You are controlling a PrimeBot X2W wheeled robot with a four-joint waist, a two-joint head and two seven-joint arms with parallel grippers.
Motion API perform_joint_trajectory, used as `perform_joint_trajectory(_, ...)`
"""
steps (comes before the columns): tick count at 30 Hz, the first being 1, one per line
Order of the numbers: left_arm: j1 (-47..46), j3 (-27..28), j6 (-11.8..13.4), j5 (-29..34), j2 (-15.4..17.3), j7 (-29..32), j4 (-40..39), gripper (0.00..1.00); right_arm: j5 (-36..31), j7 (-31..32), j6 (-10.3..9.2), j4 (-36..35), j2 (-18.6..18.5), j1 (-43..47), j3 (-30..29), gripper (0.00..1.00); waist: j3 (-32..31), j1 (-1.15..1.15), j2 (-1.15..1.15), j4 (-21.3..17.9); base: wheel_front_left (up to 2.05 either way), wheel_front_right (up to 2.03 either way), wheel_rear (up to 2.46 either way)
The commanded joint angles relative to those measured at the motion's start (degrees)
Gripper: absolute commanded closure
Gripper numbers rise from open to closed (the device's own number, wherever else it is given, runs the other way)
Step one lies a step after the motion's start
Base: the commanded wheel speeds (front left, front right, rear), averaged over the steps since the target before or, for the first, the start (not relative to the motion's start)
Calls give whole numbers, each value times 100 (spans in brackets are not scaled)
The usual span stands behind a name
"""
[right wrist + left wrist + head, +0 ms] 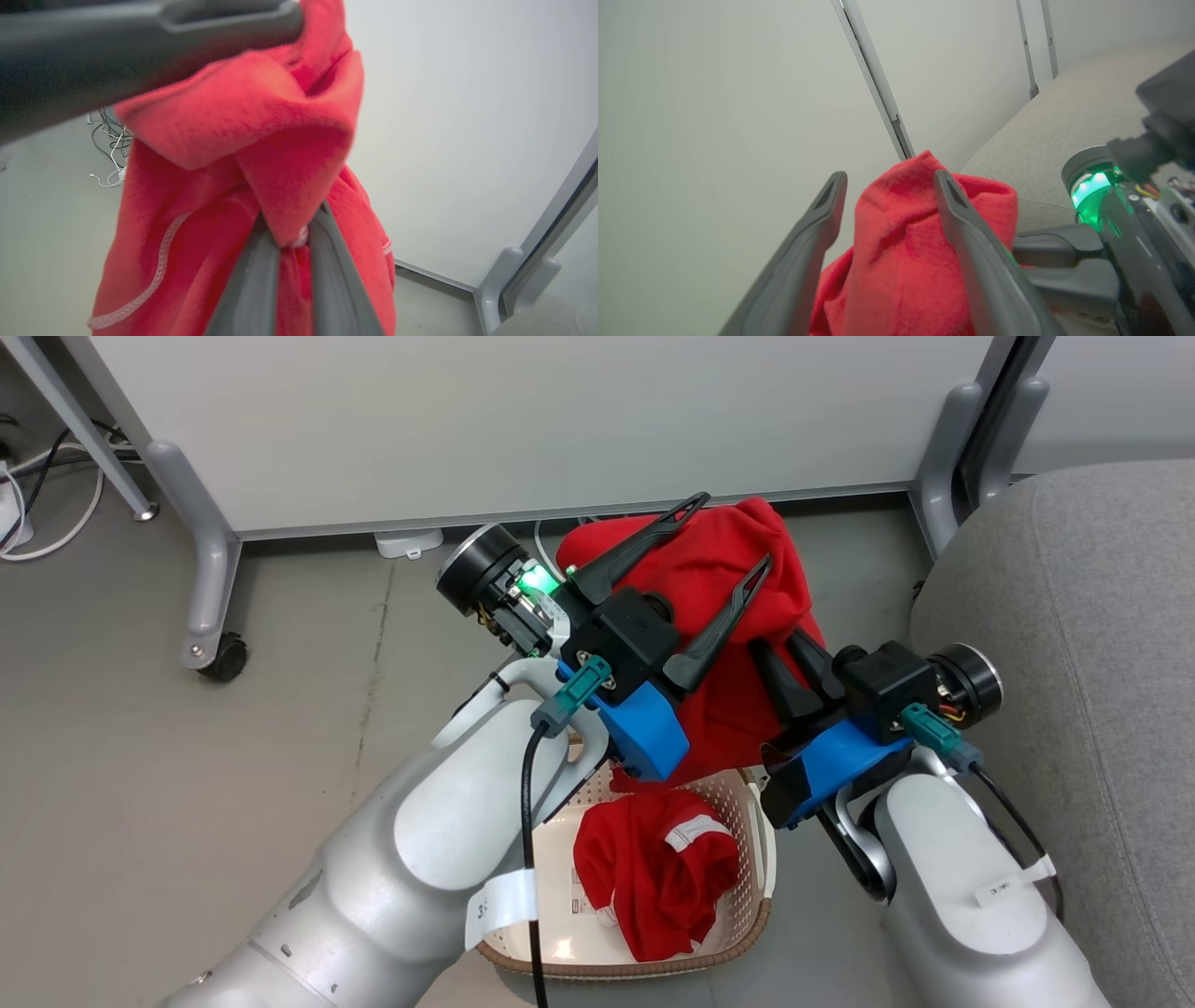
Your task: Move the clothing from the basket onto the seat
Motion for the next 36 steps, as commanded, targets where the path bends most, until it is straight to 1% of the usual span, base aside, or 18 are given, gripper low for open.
perform_joint_trajectory(1,79,52,-4,29,19,-30,-34,0,5,-4,1,-43,-15,84,-61,100,4,0,0,-14,0,0,0)
perform_joint_trajectory(5,98,103,7,79,83,-29,-75,0,9,-5,1,-140,-15,163,-315,100,29,0,0,-103,0,0,0)
perform_joint_trajectory(9,187,129,15,89,116,-28,-118,0,-61,-5,1,-286,-15,249,-617,100,91,0,0,-279,0,0,0)
perform_joint_trajectory(22,436,134,6,141,145,-23,-312,0,-338,-5,1,-1045,-18,555,-1610,100,532,0,0,-1136,0,0,0)
perform_joint_trajectory(29,617,-2,-44,121,160,-23,-319,0,-337,-5,1,-1462,-73,777,-2149,100,671,0,0,-1597,0,0,0)
perform_joint_trajectory(36,803,-210,-86,115,147,-23,-339,0,-318,-5,1,-1826,-79,1070,-2594,100,724,0,0,-1942,0,0,0)
